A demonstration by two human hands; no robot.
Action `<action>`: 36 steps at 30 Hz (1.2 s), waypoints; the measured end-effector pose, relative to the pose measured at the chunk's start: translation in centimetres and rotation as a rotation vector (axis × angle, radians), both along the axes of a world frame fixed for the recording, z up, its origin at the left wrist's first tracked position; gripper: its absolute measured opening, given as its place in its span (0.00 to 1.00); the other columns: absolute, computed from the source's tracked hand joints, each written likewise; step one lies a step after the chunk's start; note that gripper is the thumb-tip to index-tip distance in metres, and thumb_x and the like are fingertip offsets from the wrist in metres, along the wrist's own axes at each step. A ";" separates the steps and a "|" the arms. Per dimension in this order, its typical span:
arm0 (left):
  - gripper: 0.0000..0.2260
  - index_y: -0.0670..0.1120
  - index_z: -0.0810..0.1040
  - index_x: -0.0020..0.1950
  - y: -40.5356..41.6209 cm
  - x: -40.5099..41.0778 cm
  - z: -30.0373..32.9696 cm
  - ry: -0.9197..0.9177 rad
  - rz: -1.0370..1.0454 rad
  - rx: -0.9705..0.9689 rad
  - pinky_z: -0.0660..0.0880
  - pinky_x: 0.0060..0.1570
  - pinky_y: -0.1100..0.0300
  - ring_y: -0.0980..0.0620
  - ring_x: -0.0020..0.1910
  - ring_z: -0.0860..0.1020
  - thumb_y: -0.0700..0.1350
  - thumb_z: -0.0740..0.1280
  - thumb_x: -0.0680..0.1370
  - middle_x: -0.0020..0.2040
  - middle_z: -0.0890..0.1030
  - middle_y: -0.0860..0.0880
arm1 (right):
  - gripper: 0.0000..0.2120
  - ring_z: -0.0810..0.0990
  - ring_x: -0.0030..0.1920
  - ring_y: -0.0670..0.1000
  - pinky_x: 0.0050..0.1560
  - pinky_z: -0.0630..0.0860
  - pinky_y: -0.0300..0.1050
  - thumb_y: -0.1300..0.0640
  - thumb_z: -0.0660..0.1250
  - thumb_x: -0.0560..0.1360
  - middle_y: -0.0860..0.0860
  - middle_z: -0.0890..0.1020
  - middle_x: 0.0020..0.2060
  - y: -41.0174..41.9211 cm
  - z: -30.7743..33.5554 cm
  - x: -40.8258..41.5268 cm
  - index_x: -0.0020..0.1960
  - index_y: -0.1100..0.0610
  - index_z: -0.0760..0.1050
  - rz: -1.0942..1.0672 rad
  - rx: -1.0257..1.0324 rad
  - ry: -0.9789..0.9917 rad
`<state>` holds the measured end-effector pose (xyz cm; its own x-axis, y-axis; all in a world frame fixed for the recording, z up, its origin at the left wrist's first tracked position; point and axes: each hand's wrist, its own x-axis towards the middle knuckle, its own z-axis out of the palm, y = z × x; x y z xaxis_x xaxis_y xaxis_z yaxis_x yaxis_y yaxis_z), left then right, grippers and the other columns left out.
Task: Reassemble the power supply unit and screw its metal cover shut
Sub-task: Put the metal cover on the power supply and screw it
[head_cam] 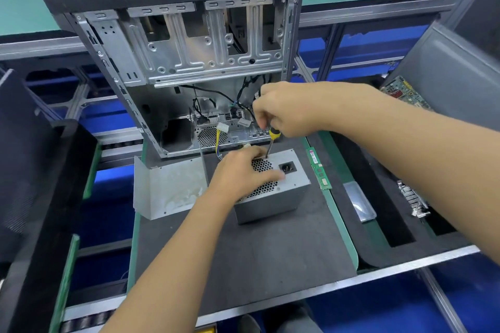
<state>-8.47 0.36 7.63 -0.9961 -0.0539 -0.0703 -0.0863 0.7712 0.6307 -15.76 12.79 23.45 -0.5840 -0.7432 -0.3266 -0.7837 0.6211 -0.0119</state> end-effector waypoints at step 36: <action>0.47 0.51 0.70 0.70 0.3 0.5 -1.2 0.034 -0.123 -0.312 0.63 0.60 0.52 0.49 0.65 0.71 0.73 0.71 0.57 0.64 0.76 0.52 | 0.20 0.72 0.38 0.57 0.35 0.67 0.46 0.43 0.61 0.81 0.53 0.69 0.39 -1.1 -0.5 0.2 0.37 0.56 0.63 -0.159 0.256 0.192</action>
